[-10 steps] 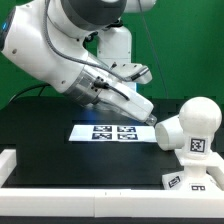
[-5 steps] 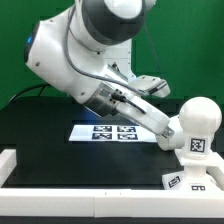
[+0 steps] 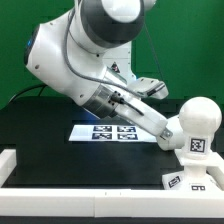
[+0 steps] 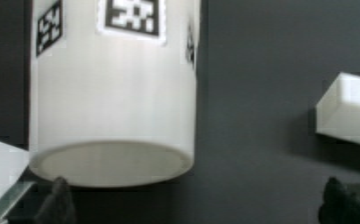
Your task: Assemble lamp
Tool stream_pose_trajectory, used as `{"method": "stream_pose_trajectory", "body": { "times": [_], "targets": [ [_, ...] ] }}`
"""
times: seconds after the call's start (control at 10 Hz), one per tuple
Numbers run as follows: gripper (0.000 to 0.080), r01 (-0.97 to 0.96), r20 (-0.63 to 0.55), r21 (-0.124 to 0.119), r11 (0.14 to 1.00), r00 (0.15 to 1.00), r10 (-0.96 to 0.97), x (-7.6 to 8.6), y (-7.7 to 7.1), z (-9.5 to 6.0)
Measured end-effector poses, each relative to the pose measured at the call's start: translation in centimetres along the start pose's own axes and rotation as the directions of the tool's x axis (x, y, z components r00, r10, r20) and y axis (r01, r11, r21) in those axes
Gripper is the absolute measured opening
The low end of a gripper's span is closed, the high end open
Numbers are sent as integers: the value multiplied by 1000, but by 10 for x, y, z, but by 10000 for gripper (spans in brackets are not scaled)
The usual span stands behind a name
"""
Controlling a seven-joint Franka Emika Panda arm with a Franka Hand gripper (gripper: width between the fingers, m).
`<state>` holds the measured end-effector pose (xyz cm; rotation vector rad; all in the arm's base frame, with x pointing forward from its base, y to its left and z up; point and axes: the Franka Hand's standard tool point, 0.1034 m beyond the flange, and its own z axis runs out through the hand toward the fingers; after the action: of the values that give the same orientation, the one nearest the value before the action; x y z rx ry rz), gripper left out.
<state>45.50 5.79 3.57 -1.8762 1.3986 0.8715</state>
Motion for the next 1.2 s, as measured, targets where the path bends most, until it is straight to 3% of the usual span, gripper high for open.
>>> {"method": "stream_pose_trajectory", "body": {
  "times": [0.3, 0.6, 0.8, 0.9, 1.0, 1.2],
  "targets": [
    [699, -36, -3, 13, 999, 999, 36, 6, 3, 21],
    [699, -41, 12, -11, 999, 999, 41, -9, -1, 39],
    [699, -45, 16, -18, 999, 999, 46, -11, 0, 42],
    [592, -46, 16, -18, 999, 999, 46, -10, 0, 42],
    [592, -46, 16, -17, 999, 999, 47, -10, 0, 41],
    [249, -47, 15, -17, 999, 999, 47, -10, 0, 41]
  ]
}}
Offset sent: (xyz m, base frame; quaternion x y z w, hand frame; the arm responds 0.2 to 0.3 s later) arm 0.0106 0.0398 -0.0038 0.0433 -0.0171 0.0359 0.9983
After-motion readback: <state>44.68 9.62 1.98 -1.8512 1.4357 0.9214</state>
